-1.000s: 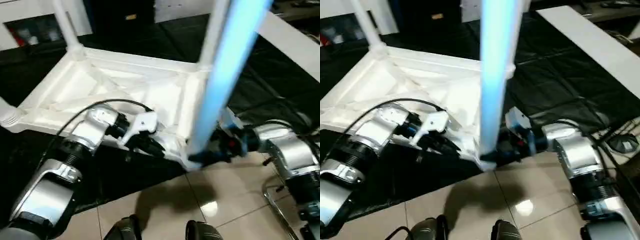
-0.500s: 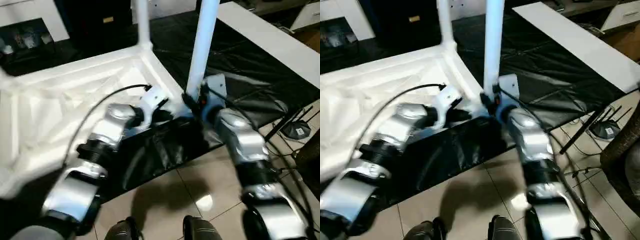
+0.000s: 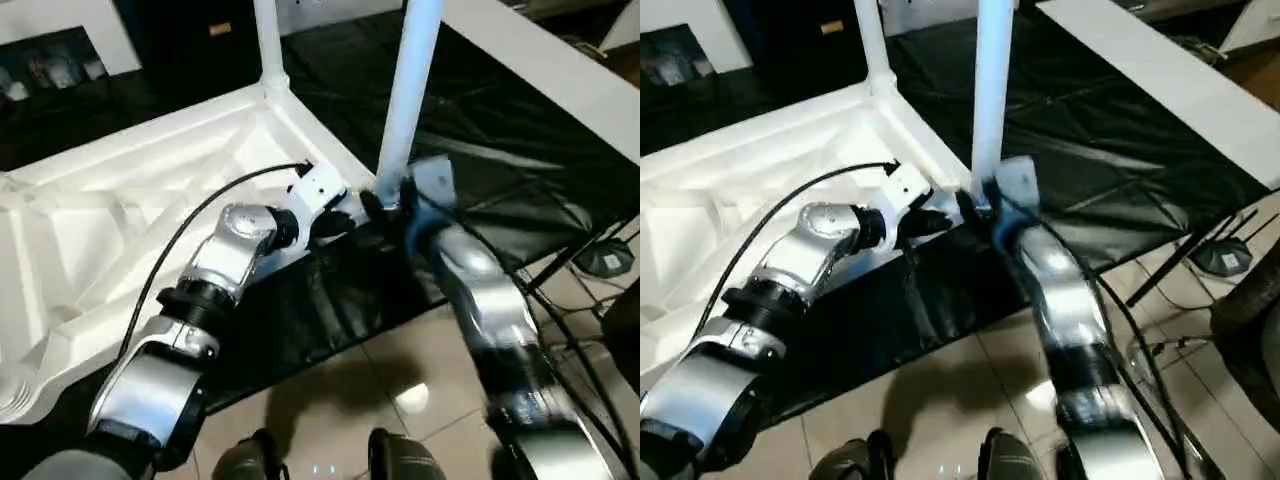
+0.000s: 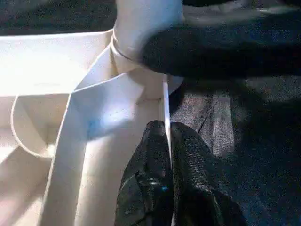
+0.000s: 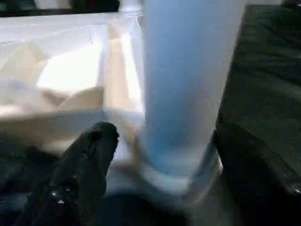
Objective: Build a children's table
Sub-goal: Rotate leg to tighten
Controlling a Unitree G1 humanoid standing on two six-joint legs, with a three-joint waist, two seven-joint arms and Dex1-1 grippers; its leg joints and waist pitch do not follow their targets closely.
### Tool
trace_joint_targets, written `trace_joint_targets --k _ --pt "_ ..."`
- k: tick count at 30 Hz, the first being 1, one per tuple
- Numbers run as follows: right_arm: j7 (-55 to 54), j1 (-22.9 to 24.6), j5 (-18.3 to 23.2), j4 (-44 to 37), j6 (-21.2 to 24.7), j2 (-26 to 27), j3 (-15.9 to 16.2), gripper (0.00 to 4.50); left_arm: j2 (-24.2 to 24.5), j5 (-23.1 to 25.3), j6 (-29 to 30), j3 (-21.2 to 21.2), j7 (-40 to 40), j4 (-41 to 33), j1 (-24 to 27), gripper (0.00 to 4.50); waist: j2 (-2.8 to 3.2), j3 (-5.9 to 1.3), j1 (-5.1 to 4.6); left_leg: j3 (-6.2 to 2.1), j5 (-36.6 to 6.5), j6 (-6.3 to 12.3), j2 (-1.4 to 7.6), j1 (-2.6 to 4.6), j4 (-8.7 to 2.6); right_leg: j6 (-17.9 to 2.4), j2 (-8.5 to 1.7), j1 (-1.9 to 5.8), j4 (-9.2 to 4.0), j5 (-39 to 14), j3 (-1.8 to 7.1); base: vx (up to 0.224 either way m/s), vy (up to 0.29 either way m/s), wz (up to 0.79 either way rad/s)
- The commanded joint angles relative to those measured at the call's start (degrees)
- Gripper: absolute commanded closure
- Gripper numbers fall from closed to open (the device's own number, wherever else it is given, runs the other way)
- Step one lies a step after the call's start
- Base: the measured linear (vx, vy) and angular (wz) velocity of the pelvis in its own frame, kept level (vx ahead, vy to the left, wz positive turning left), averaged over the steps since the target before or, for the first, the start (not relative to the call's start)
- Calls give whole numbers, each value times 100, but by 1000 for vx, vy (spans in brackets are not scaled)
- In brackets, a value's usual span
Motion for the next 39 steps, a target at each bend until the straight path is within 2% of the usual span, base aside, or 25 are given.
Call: trace_joint_targets --k 1,5,6,9,10,11,12,14,17,19,20,21,24,25,26,27,28,29,30,31,32,33,35,36,39 --pt "343 272 186 -516 40 -69 153 52 32 -120 -402 112 32 144 -35 450 -64 -324 21 -118 -1180 618 257 141 -348 -1166 -270 271 -401 -1083 197 0 0 0" --pt "345 735 348 -1139 147 -202 16 6 23 -353 -508 324 -14 177 -77 450 -81 -281 15 -119 -1371 491 262 140 -377 -1083 -276 228 -450 -1646 205 0 0 0" --pt "337 958 360 -1404 121 -303 -14 5 27 -472 -523 423 -80 159 -74 423 -27 -228 36 -124 -1434 431 260 138 -396 -992 -287 205 -477 -1841 224 0 0 0" --pt "419 1232 500 -1836 4 -354 -103 1 3 -674 -567 608 -115 77 -26 395 -30 -236 43 -114 -1305 455 242 115 -379 -1025 -285 217 -461 -1598 224 0 0 0" --pt "464 1297 587 -1977 -11 -340 -121 0 -1 -765 -512 670 -164 -31 22 392 31 -271 44 -126 -1143 510 241 104 -354 -1139 -290 235 -408 -1231 220 0 0 0" --pt "479 1306 604 -2005 -8 -337 -121 0 -2 -783 -508 683 -167 -53 33 385 3 -328 21 -130 -703 653 237 63 -307 -1269 -271 271 -326 -462 199 0 0 0" --pt "640 1399 781 -2310 31 -320 -110 0 -15 -964 -465 815 -176 -272 140 361 31 -358 25 -127 -216 868 242 65 -263 -1428 -250 269 -227 420 192 0 0 0" --pt "691 1417 888 -2459 71 -291 -112 0 -9 -1068 -384 885 -186 -440 224 354 29 -370 18 -116 366 1278 224 30 -190 -1627 -246 284 -112 1551 185 0 0 0" --pt "725 1388 1130 -2744 180 -248 -83 0 68 -1284 -143 1023 -224 -970 523 341 43 -389 25 -113 731 1628 230 37 -131 -1754 -243 275 -45 2088 169 0 0 0" --pt "751 1305 1216 -2838 252 -249 -39 0 217 -1400 68 1101 -241 -1448 847 317 64 -357 25 -106 565 1646 247 45 -139 -1759 -238 247 -78 1724 151 0 0 0" --pt "751 1305 1216 -2838 252 -249 -39 0 217 -1400 68 1101 -241 -1448 847 311 54 -338 24 -110 333 1569 267 38 -163 -1760 -253 256 -104 1292 145 0 0 0" --pt "847 1197 1300 -2872 326 -242 33 0 449 -1540 386 1188 -292 -2145 1321 308 20 -344 33 -102 71 1444 284 62 -181 -1743 -259 256 -135 848 149 0 0 0" --pt "888 1161 1327 -2887 361 -244 63 0 536 -1608 527 1221 -304 -2437 1507 274 66 -297 19 -96 -318 1173 301 89 -221 -1654 -244 216 -187 146 160 0 0 0" --pt "979 1040 1408 -2866 432 -227 137 0 764 -1822 944 1312 -388 -3202 1976 270 84 -273 33 -78 -582 1008 294 115 -238 -1562 -222 172 -238 -232 172 0 0 0" --pt "990 982 1417 -2834 442 -214 168 0 854 -1914 1106 1352 -428 -3477 2147 269 2 -299 55 -112 -731 834 327 93 -268 -1560 -270 223 -203 -445 181 0 0 0" --pt "1020 913 1433 -2788 456 -204 214 0 962 -2049 1295 1390 -501 -3796 2336 269 31 -252 37 -92 -890 704 312 92 -299 -1457 -246 176 -246 -733 189 0 0 0" --pt "1037 876 1441 -2763 464 -200 239 0 1019 -2123 1394 1409 -543 -3962 2433 265 2 -271 30 -81 -985 616 311 123 -293 -1435 -240 169 -240 -838 194 0 0 0" --pt "1051 843 1437 -2733 469 -199 266 0 1068 -2195 1488 1424 -570 -4095 2506 240 24 -249 27 -80 -1069 525 291 106 -306 -1323 -238 163 -272 -1044 206 0 0 0" --pt "1101 632 1351 -2479 508 -170 438 0 1390 -2574 2008 1500 -745 -4834 2943 231 77 -289 66 -89 -1113 391 301 158 -294 -1313 -256 148 -243 -1070 212 0 0 0" --pt "1110 544 1293 -2354 533 -149 516 0 1537 -2724 2232 1528 -807 -5149 3135 228 61 -280 43 -104 -1049 371 290 101 -317 -1303 -248 180 -231 -1028 204 0 0 0" --pt "1111 472 1198 -2225 509 -131 599 0 1659 -2803 2385 1548 -851 -5367 3291 224 92 -297 50 -98 -981 312 280 117 -312 -1298 -222 166 -210 -932 192 0 0 0" --pt "1112 405 1108 -2103 470 -120 668 0 1758 -2808 2485 1551 -865 -5534 3422 215 70 -279 41 -65 -977 327 265 146 -298 -1286 -201 136 -250 -857 211 0 0 0" --pt "1057 183 810 -1677 317 -107 853 0 1905 -2542 2554 1567 -695 -5766 3727 202 147 -317 91 -71 -886 297 255 146 -279 -1307 -199 163 -216 -687 203 0 0 0" --pt "1022 86 669 -1490 230 -111 932 0 1943 -2431 2595 1586 -583 -5849 3847 189 122 -311 98 -69 -849 276 243 121 -283 -1296 -194 185 -214 -613 199 0 0 0" --pt "523 -364 182 -664 -12 -106 949 0 1945 -2246 2662 1666 -294 -6153 4302 171 140 -324 110 -60 -861 201 241 149 -272 -1333 -197 186 -218 -625 200 0 0 0"
